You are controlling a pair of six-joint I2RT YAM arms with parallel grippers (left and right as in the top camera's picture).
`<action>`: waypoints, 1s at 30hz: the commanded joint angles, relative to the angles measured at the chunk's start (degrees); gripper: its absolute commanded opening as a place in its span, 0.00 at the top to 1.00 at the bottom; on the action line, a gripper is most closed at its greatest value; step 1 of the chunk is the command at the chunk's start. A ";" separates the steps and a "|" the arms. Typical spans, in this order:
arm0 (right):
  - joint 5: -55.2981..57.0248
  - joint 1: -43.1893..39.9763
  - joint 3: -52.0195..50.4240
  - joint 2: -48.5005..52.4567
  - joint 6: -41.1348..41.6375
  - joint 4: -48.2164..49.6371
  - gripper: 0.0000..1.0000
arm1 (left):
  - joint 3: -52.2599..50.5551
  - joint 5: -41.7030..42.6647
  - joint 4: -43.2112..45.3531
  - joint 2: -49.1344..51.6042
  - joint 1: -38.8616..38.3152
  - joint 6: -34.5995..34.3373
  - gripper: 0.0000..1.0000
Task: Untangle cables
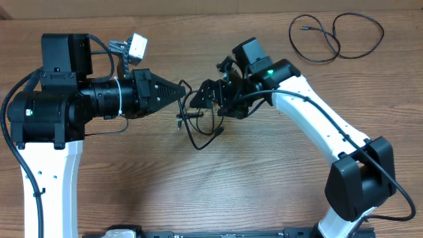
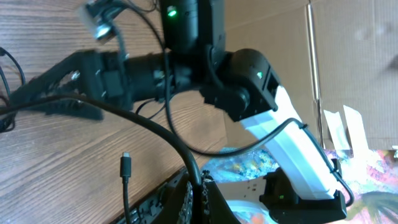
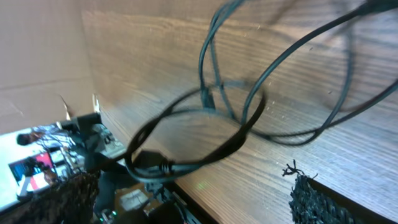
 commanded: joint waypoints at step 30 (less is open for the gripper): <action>6.86 2.86 -0.35 0.02 -6.36 -10.45 0.00 | 1.22 -0.50 10.03 -0.68 0.37 -3.87 0.96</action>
